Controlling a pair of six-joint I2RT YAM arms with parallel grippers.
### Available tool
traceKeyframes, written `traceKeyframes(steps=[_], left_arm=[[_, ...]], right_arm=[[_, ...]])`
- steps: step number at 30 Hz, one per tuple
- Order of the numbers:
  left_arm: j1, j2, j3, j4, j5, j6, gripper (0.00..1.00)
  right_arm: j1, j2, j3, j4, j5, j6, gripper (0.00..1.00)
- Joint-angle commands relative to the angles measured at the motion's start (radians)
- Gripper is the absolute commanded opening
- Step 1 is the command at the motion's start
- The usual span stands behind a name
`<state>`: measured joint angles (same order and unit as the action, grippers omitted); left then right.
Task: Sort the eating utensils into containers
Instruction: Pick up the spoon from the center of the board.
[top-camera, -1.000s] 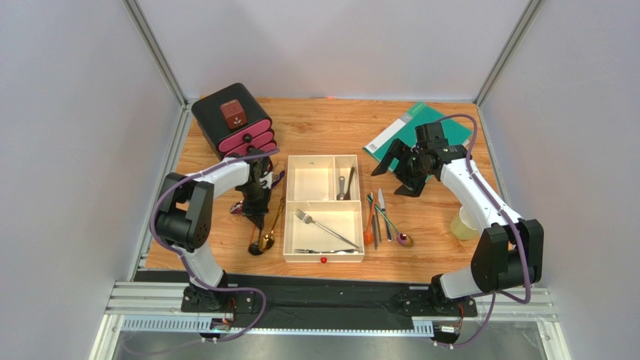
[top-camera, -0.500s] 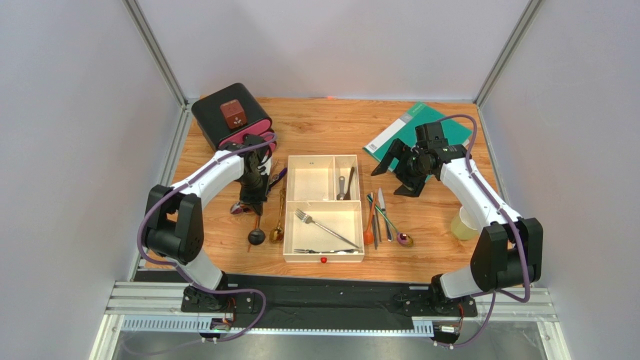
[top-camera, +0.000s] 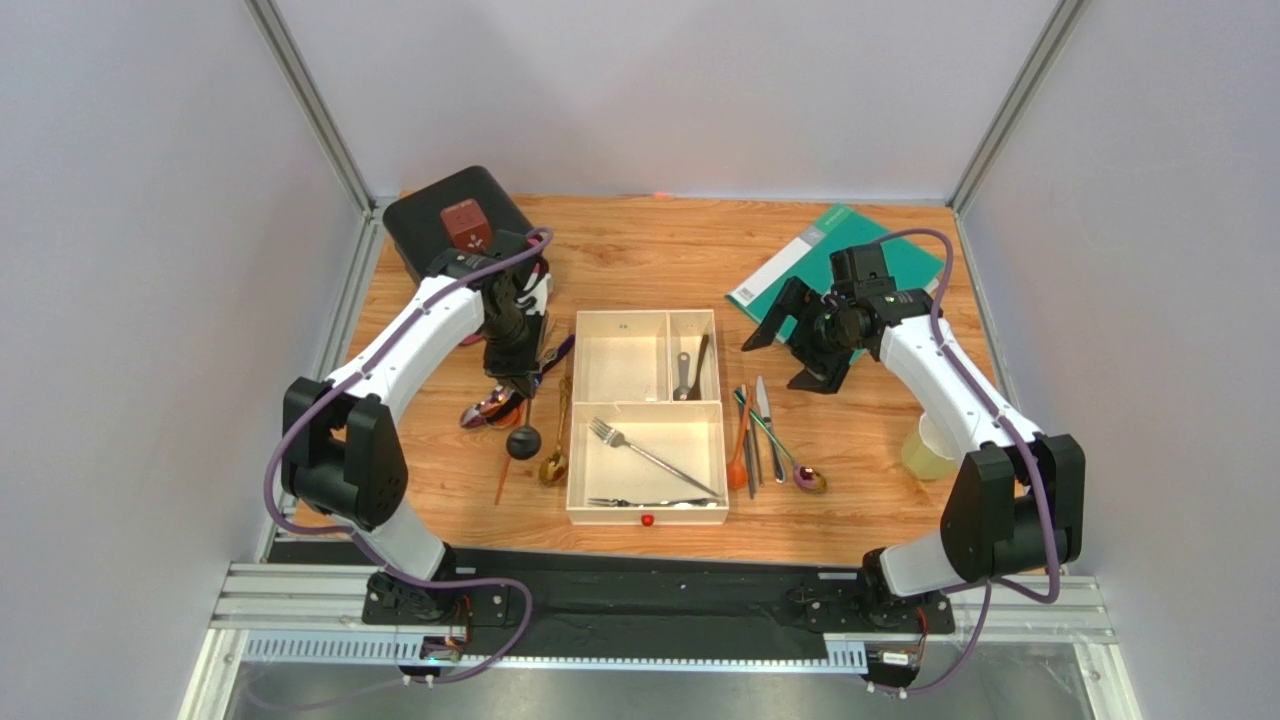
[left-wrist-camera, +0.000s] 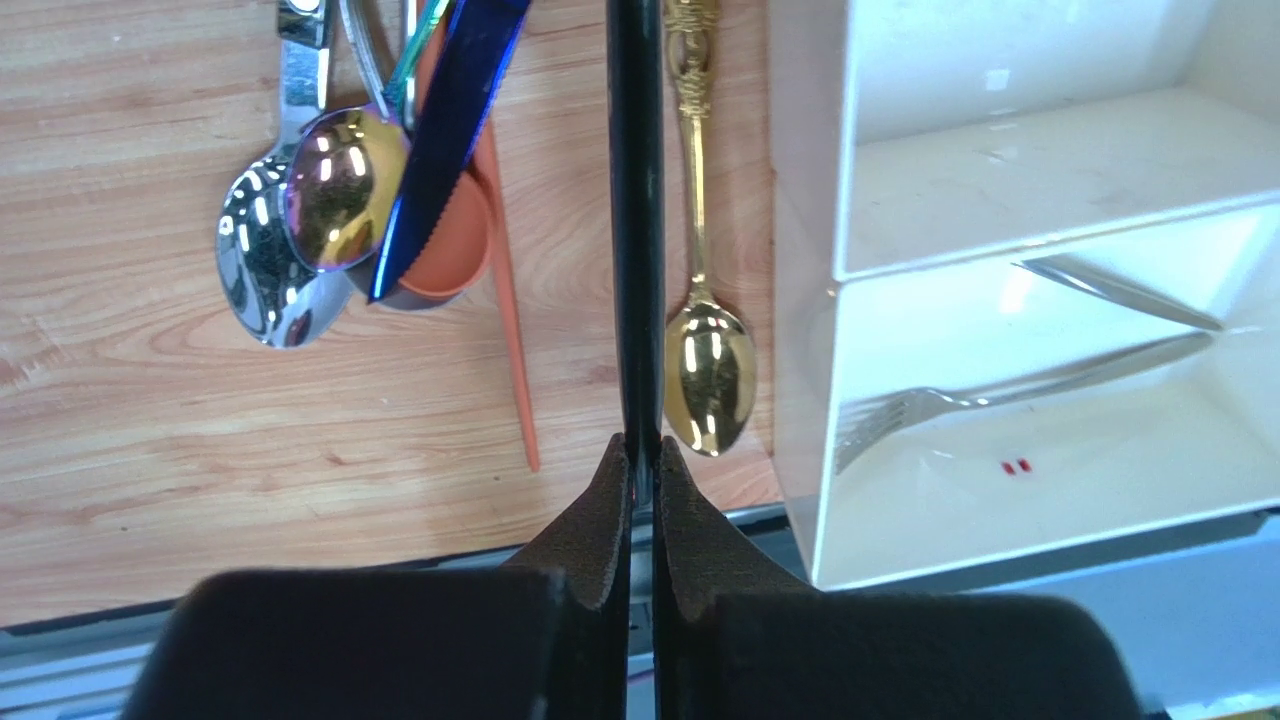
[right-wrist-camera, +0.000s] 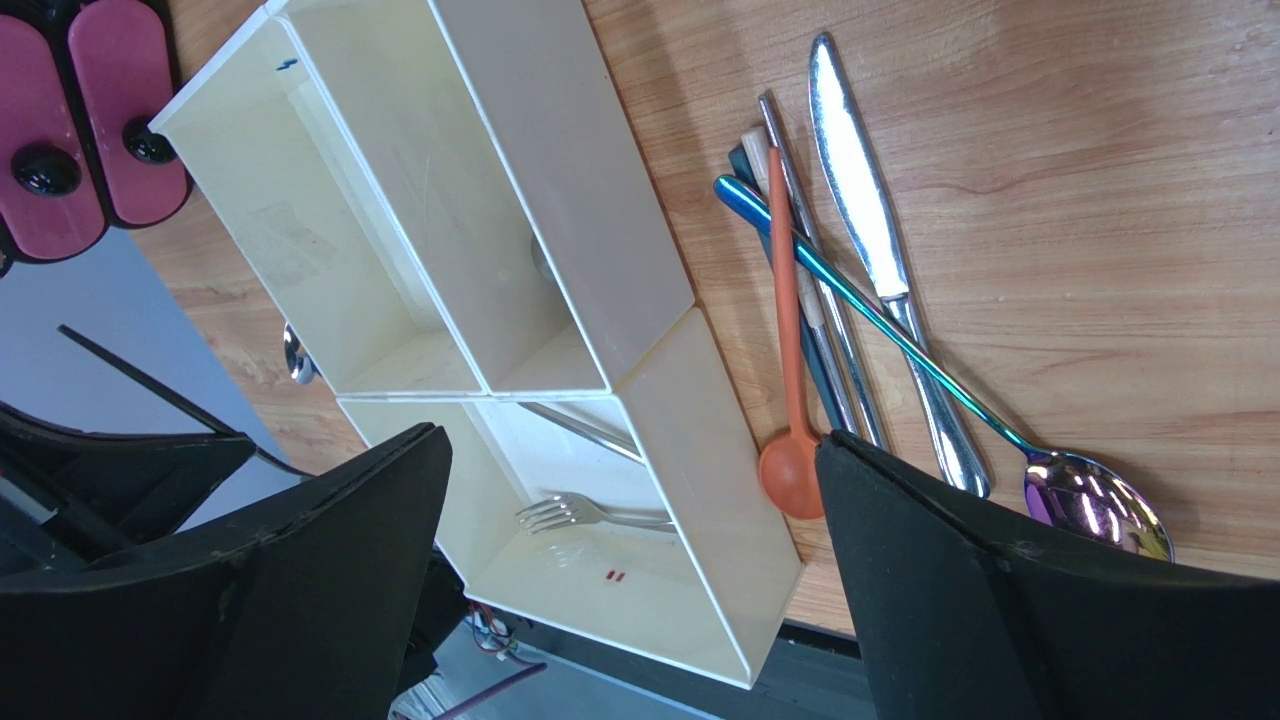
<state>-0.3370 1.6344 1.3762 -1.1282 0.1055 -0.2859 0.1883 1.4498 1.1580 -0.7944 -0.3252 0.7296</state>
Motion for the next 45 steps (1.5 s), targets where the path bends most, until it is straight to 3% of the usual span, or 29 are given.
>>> traceKeyframes(steps=[1,17,45], left_arm=[[-0.022,-0.039,0.070,-0.051,0.071,-0.030,0.00],[-0.214,0.178,0.374,-0.058,0.174,-0.061,0.00],[-0.297,0.593,0.810,-0.035,0.312,-0.055,0.00]], right_arm=[[-0.003,-0.006,0.012,0.034,-0.014,0.005,1.00],[-0.003,0.004,0.003,0.044,-0.021,0.008,1.00],[-0.010,0.007,-0.018,0.038,-0.020,0.013,1.00]])
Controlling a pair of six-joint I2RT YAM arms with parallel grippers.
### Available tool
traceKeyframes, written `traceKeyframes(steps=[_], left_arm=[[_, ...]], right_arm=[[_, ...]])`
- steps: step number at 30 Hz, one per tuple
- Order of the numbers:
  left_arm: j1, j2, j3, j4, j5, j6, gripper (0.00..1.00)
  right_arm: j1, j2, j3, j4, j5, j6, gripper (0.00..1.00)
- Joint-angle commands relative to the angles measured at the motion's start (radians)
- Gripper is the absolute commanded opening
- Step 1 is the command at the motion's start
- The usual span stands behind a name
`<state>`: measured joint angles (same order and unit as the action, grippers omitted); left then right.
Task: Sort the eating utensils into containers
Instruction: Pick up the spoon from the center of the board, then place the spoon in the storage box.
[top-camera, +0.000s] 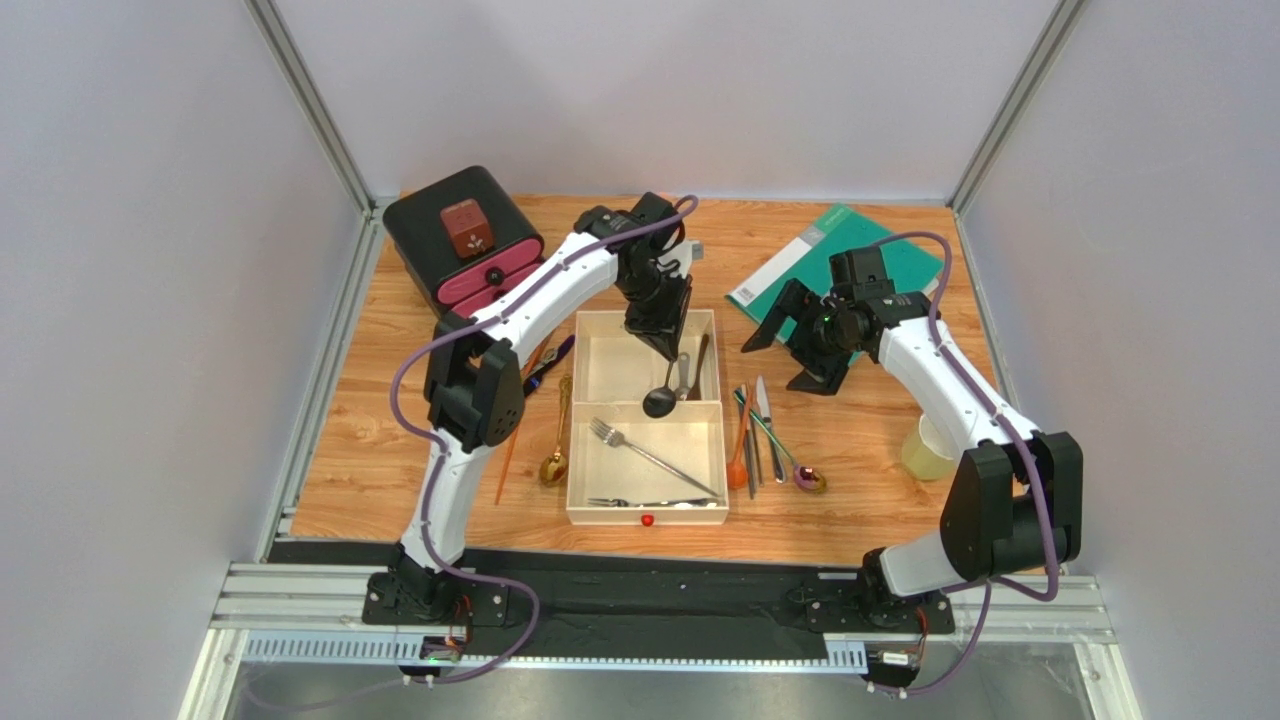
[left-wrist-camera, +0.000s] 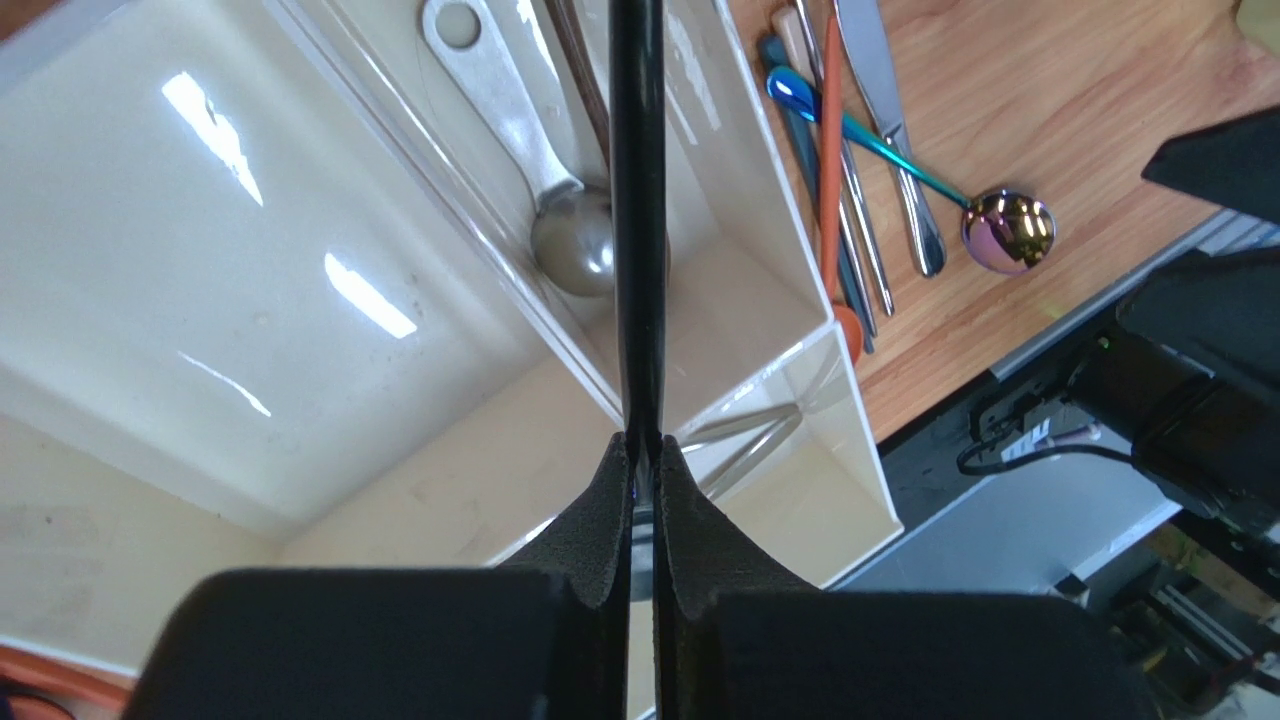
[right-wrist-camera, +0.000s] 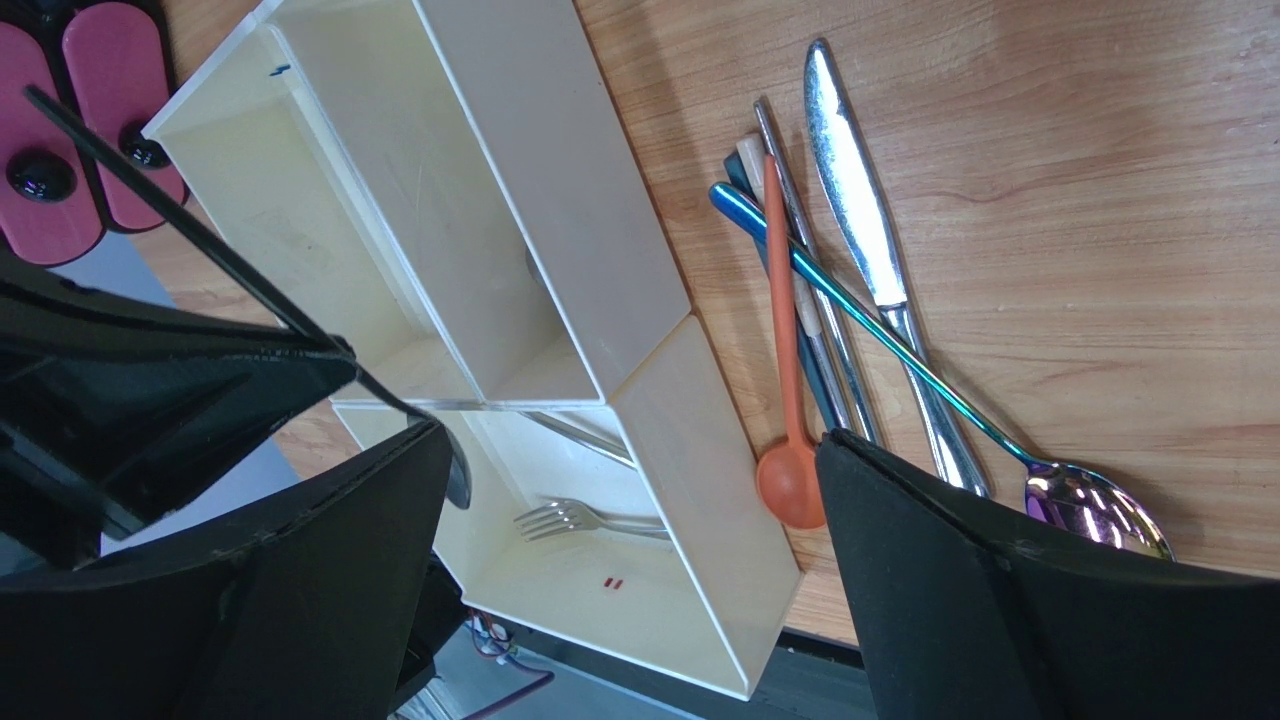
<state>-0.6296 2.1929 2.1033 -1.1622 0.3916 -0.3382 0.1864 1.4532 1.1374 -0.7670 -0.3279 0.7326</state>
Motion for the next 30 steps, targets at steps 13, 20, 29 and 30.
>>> traceKeyframes(steps=[13,20,29,30], left_arm=[[-0.008,0.019,0.093,0.013,-0.112,0.062,0.00],[-0.010,-0.007,0.058,-0.051,-0.313,0.191,0.00],[-0.010,-0.042,-0.071,-0.011,-0.434,0.229,0.00],[-0.009,-0.045,-0.084,-0.005,-0.447,0.231,0.00]], right_arm=[[-0.007,0.029,0.022,0.005,-0.025,0.013,1.00],[-0.007,0.041,0.015,0.005,-0.030,0.013,1.00],[-0.007,0.044,0.019,0.008,-0.030,0.019,1.00],[-0.007,0.044,0.018,0.008,-0.031,0.021,1.00]])
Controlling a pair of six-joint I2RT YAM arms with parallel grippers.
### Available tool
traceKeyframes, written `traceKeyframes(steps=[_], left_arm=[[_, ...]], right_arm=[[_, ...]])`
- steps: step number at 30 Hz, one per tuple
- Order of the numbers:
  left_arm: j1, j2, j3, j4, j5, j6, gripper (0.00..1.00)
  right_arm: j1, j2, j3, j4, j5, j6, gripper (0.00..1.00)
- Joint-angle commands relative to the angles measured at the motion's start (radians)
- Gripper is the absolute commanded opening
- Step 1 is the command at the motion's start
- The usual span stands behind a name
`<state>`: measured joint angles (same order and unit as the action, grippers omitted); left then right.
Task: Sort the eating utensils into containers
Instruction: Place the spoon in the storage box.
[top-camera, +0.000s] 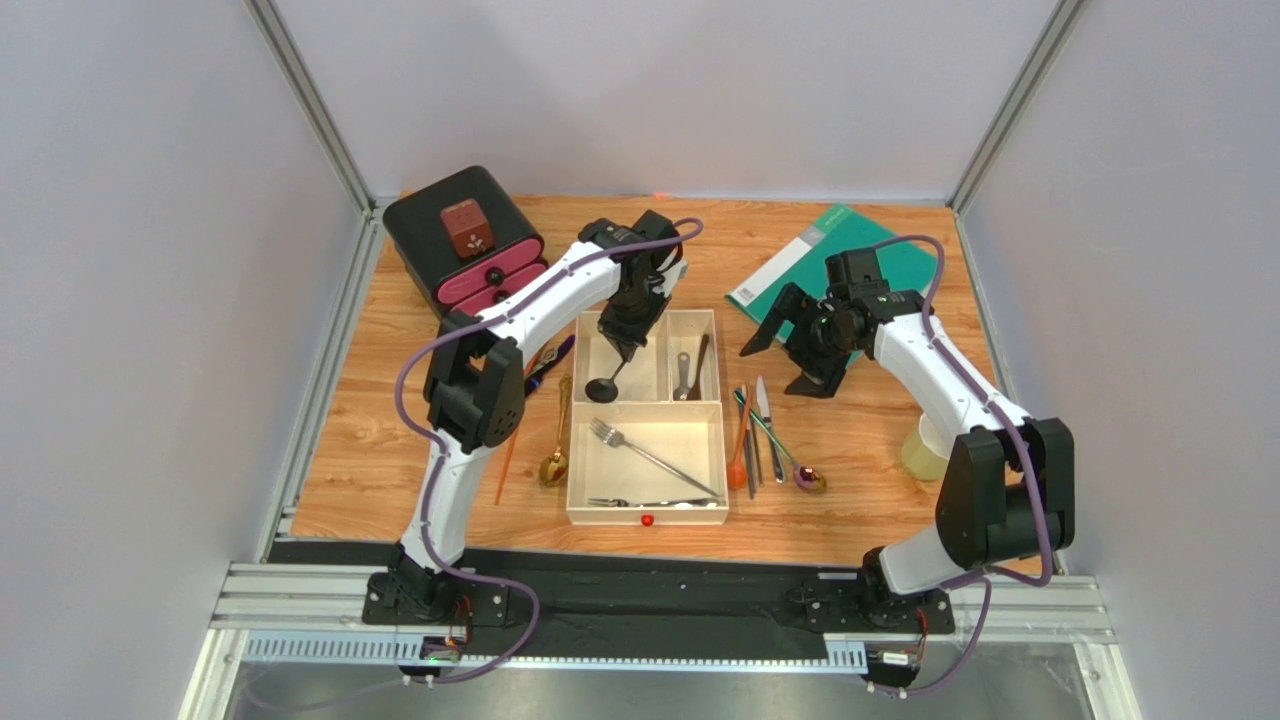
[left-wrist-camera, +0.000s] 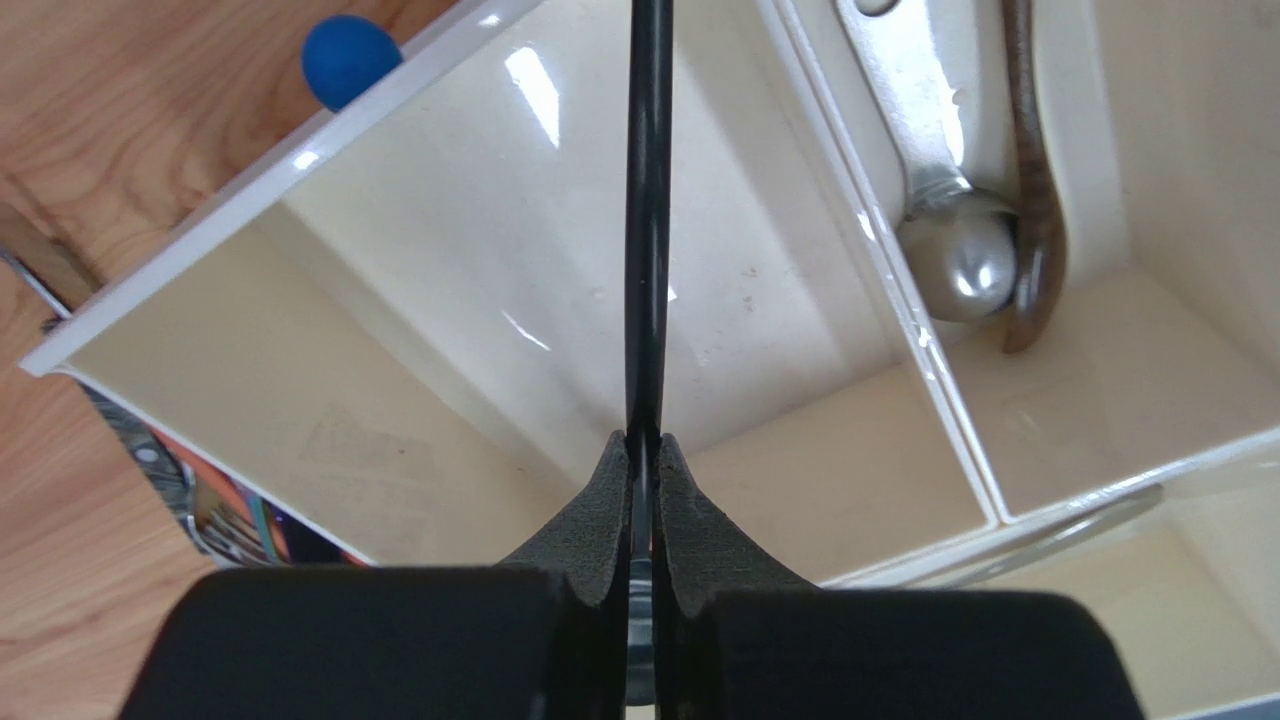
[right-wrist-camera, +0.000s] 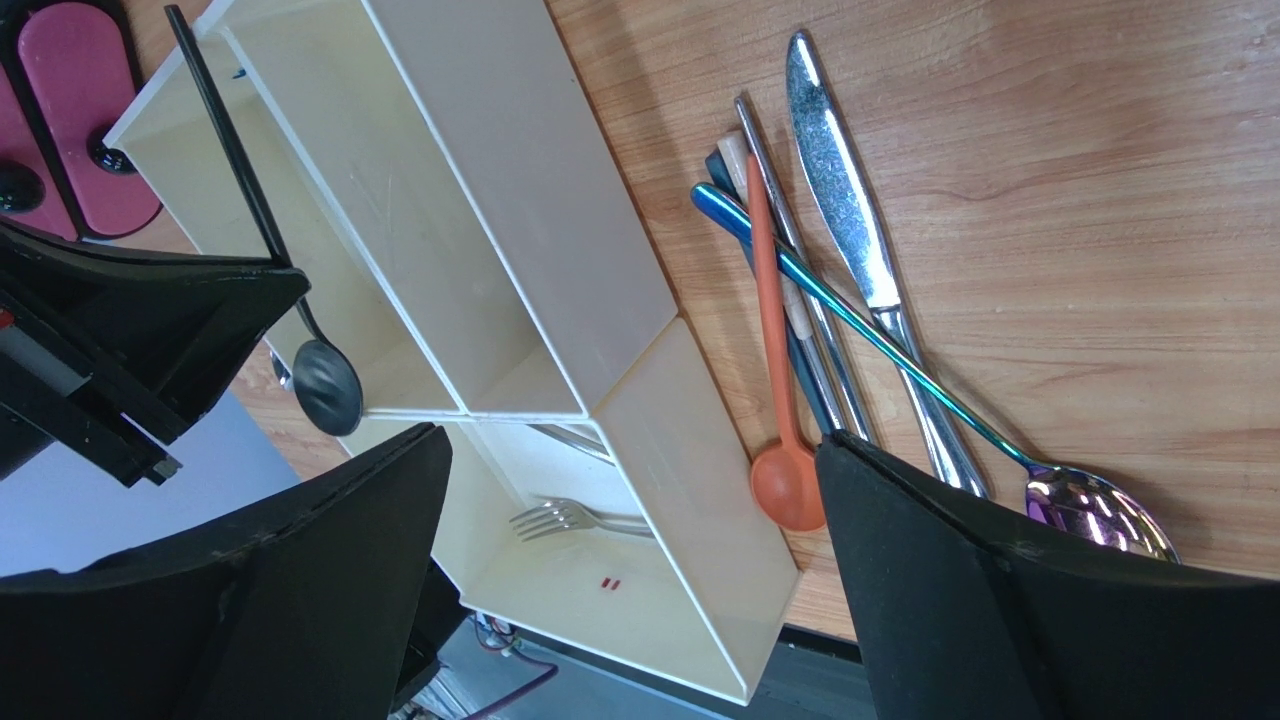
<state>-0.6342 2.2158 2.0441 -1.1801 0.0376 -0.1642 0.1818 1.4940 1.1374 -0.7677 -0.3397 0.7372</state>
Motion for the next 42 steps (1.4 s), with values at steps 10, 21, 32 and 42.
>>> traceKeyframes(steps=[10,21,32,42], left_arm=[[-0.005,-0.094,-0.110,0.063,-0.094,0.086,0.00],[-0.021,-0.171,-0.259,0.137,-0.044,0.104,0.00],[-0.082,-0.188,-0.272,0.158,-0.013,0.123,0.00],[-0.081,-0.186,-0.254,0.157,-0.036,0.114,0.00]], right_arm=[[-0.002,-0.002,0.008,0.007,-0.018,0.014,1.00],[-0.002,0.011,0.015,0.011,-0.024,0.014,1.00],[-0.002,0.031,0.035,0.011,-0.036,0.014,1.00],[-0.002,0.012,0.004,0.016,-0.030,0.018,1.00]])
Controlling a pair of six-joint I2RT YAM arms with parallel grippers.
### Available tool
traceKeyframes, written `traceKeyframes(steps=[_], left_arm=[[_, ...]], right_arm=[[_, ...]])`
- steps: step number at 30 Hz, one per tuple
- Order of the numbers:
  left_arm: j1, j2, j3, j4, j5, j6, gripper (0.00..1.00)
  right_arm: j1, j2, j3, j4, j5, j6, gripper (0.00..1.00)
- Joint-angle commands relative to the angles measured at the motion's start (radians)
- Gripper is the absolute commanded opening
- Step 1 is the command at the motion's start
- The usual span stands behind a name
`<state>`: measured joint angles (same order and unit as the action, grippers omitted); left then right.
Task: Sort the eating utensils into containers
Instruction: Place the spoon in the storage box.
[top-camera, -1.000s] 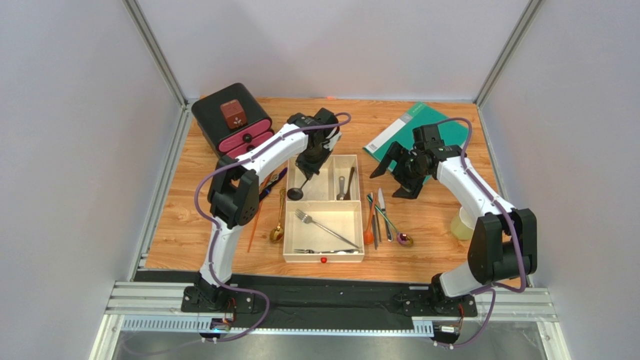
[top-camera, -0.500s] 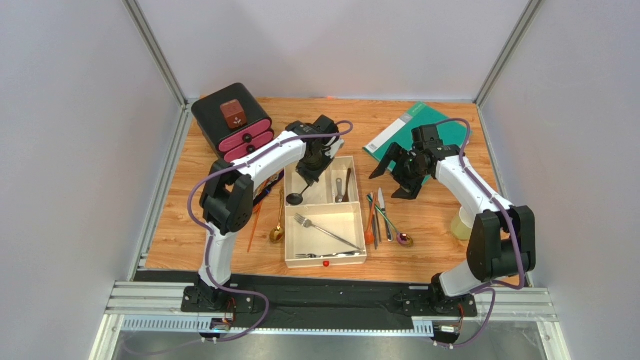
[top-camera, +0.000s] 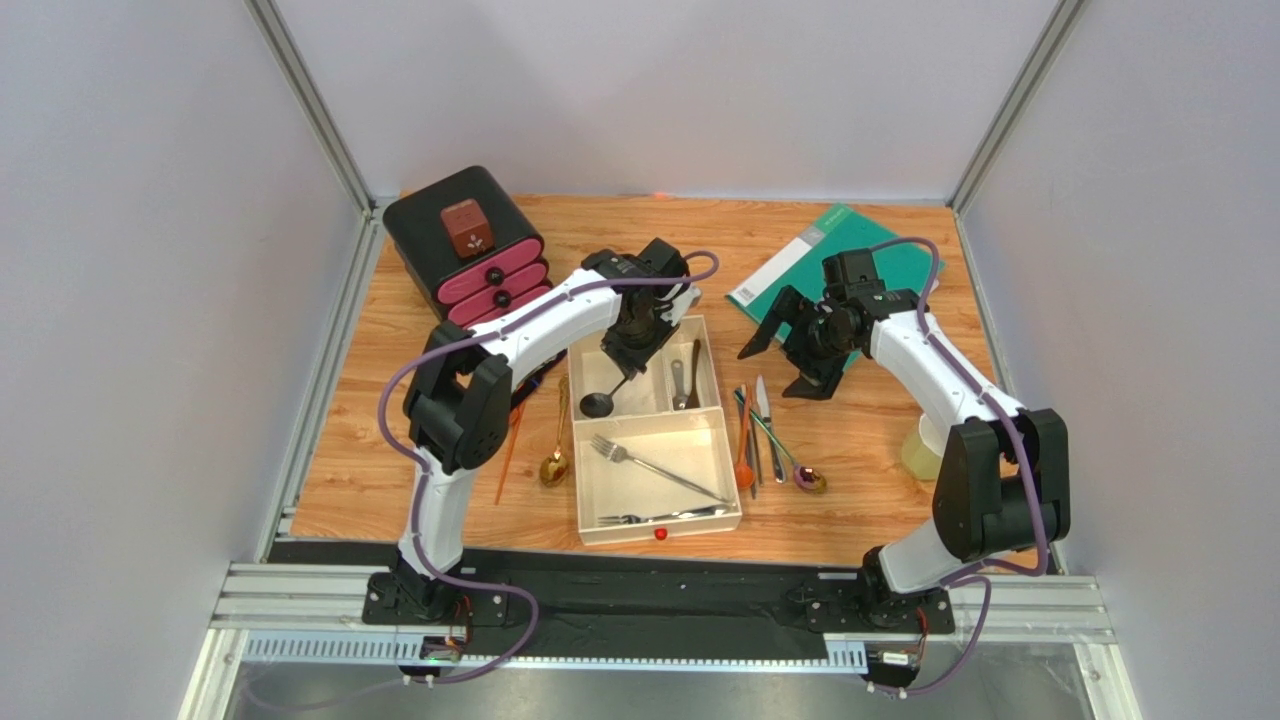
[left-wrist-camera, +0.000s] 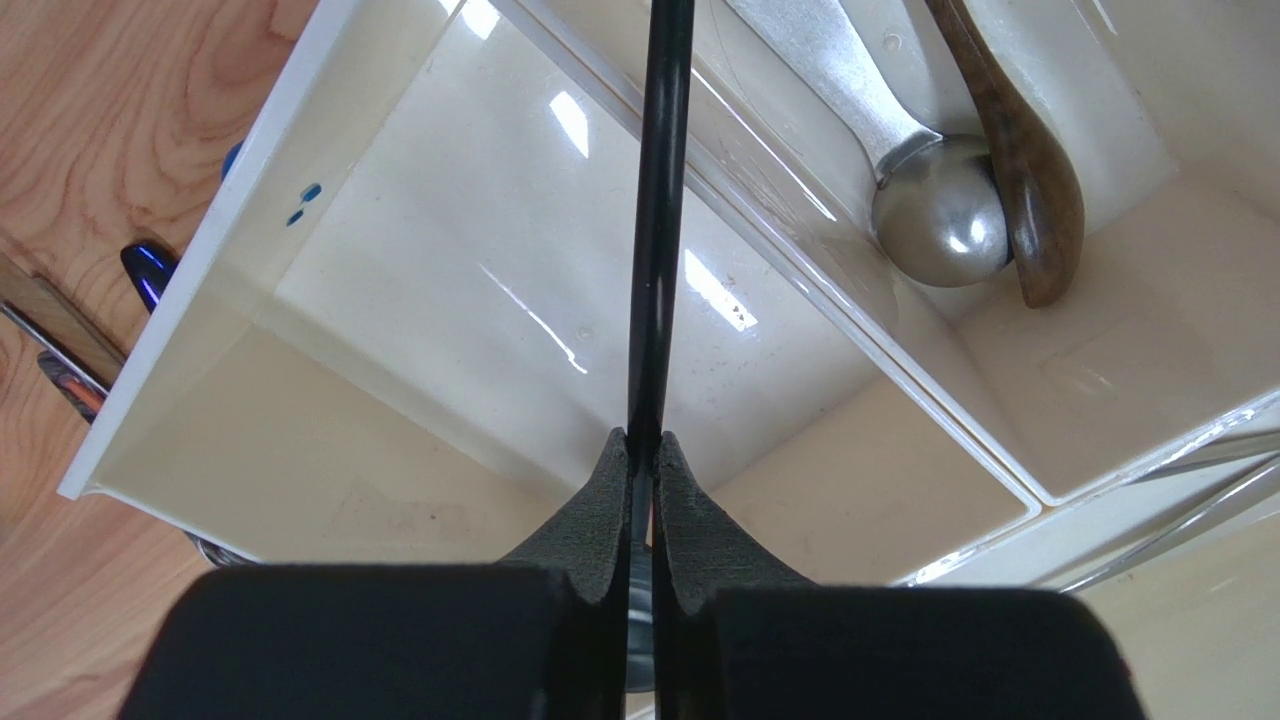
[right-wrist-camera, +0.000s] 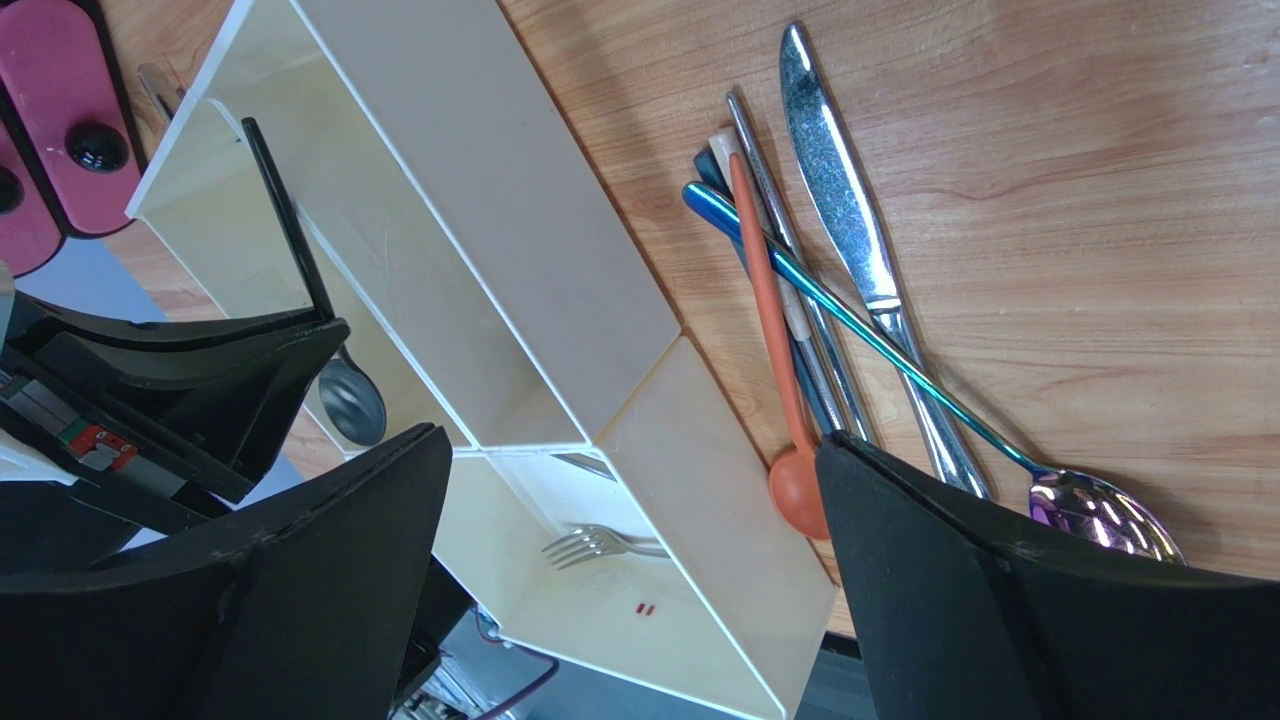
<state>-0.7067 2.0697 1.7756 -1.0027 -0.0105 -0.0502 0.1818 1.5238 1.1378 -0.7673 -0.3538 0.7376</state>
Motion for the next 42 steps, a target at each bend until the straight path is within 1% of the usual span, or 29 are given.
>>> traceKeyframes(steps=[1,5,12,21,25,27,30,31,32,33,34,36,37,42], left_arm=[[-0.010,-0.037,0.016,-0.019,0.012,0.000,0.00],[-0.008,-0.026,0.002,-0.011,-0.046,-0.007,0.00],[-0.008,-0.088,-0.061,0.064,-0.120,-0.005,0.00],[-0.007,-0.129,-0.051,0.082,-0.151,-0.016,0.00],[-0.008,-0.160,-0.001,0.081,-0.141,-0.037,0.00],[-0.007,-0.171,0.051,0.067,-0.112,-0.072,0.00],[-0.007,-0.172,0.123,0.033,-0.030,-0.146,0.00],[-0.008,-0.172,0.134,0.036,0.024,-0.178,0.00],[-0.008,-0.177,0.140,0.045,0.047,-0.195,0.00],[-0.008,-0.181,0.137,0.059,0.069,-0.209,0.00],[-0.008,-0.187,0.128,0.112,0.116,-0.230,0.00],[-0.011,-0.188,0.105,0.165,0.144,-0.244,0.00],[-0.013,-0.178,0.097,0.217,0.164,-0.252,0.00],[-0.027,-0.114,0.107,0.280,0.218,-0.278,0.00]], right_arm=[[-0.004,-0.019,0.002,0.017,-0.016,0.019,1.00],[-0.002,-0.025,-0.003,0.017,-0.017,0.020,1.00],[-0.002,-0.034,-0.010,0.014,-0.014,0.019,1.00],[-0.002,-0.030,-0.004,0.014,-0.016,0.023,1.00],[-0.002,-0.028,-0.004,0.014,-0.016,0.022,1.00],[-0.002,-0.027,-0.003,0.014,-0.014,0.025,1.00],[-0.004,-0.027,0.010,0.002,0.001,0.022,1.00],[-0.002,-0.027,0.014,-0.001,0.007,0.022,1.00],[-0.002,-0.025,0.016,-0.003,0.009,0.022,1.00],[-0.002,-0.024,0.022,-0.006,0.009,0.019,1.00],[-0.002,-0.019,0.023,-0.007,0.009,0.017,1.00],[-0.002,-0.017,0.027,-0.012,0.012,0.014,1.00],[-0.002,-0.016,0.030,-0.018,0.019,0.014,1.00],[-0.002,-0.030,0.033,-0.043,0.035,0.003,1.00]])
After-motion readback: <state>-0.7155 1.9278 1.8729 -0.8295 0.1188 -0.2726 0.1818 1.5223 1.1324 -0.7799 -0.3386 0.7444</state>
